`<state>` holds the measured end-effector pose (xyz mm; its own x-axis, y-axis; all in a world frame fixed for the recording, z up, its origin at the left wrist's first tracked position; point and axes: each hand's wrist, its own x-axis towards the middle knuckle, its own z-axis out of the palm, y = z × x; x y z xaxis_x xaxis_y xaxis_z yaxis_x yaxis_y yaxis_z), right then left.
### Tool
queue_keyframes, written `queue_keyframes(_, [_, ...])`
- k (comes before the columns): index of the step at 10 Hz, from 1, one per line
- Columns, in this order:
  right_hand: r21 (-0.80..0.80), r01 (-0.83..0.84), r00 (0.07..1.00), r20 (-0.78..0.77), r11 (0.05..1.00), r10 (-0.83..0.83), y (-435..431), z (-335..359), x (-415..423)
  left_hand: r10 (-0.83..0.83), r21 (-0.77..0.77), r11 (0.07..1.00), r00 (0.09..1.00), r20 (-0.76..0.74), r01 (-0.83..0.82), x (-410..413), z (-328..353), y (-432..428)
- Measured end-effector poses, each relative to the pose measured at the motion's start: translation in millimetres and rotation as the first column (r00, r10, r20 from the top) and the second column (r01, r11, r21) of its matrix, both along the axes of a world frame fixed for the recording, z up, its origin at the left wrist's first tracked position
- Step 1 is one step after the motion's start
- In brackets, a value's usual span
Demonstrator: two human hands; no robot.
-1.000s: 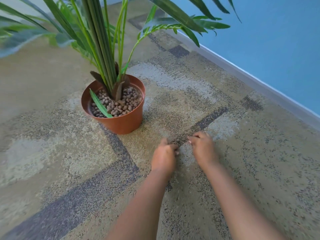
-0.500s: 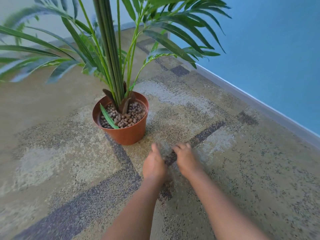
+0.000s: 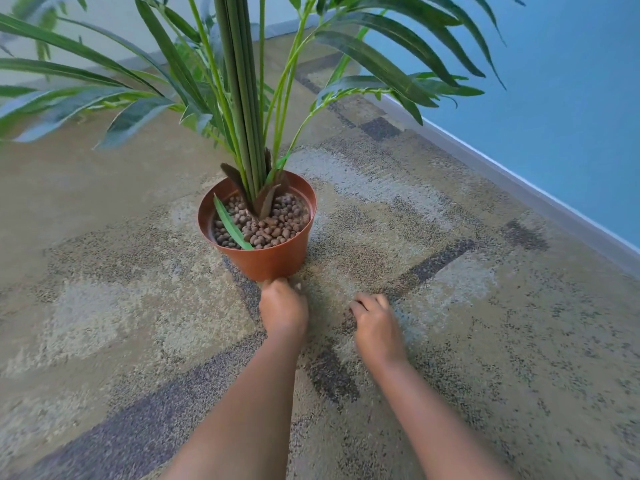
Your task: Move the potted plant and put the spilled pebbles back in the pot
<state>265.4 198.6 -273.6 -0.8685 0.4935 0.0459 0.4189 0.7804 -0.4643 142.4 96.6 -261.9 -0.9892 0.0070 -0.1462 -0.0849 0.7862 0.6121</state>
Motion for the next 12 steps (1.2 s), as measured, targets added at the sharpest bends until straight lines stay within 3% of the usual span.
queue_keyframes(2, [0.033,-0.01,0.999,0.054,0.999,0.009,-1.8,3.4,-4.7,0.2,0.098,0.973,0.974,0.103,-0.21,-17.4,1.2,8.7])
queue_keyframes(5, [-0.07,0.019,0.991,0.137,0.997,-0.01,4.6,15.2,-5.4,0.201,0.246,0.942,0.97,0.137,-0.23,1.0,7.8,6.1])
queue_keyframes(6, [-0.141,0.117,0.979,0.183,0.983,-0.091,4.0,25.7,0.0,0.206,0.421,0.886,0.978,0.02,-0.195,28.0,29.8,1.1])
queue_keyframes(7, [-0.211,0.16,0.961,0.257,0.964,-0.103,9.5,43.6,-1.0,0.208,0.494,0.866,0.953,-0.22,-0.075,40.2,53.9,-0.9])
queue_keyframes(8, [-0.267,0.125,0.992,0.044,0.956,-0.118,9.6,99.0,-20.0,0.226,0.552,0.828,0.847,-0.482,0.093,25.5,100.3,-11.2])
queue_keyframes(9, [-0.236,0.028,0.961,-0.261,0.971,-0.091,-2.7,138.8,-43.1,0.251,0.552,0.83,0.826,-0.505,0.085,-2.2,123.0,-22.5])
queue_keyframes(10, [-0.153,-0.111,0.911,-0.411,0.982,0.039,-25.3,181.4,-88.0,0.24,0.508,0.861,0.904,-0.354,-0.03,-40.2,139.3,-39.7])
queue_keyframes(11, [-0.11,-0.158,0.913,-0.394,0.981,0.102,-30.1,194.1,-100.5,0.222,0.506,0.857,0.956,-0.19,-0.099,-52.3,135.6,-47.7])
queue_keyframes(12, [-0.159,-0.07,0.896,-0.443,0.985,-0.008,-14.1,182.2,-88.9,0.285,0.616,0.769,0.954,-0.095,-0.168,-52.8,127.4,-52.6])
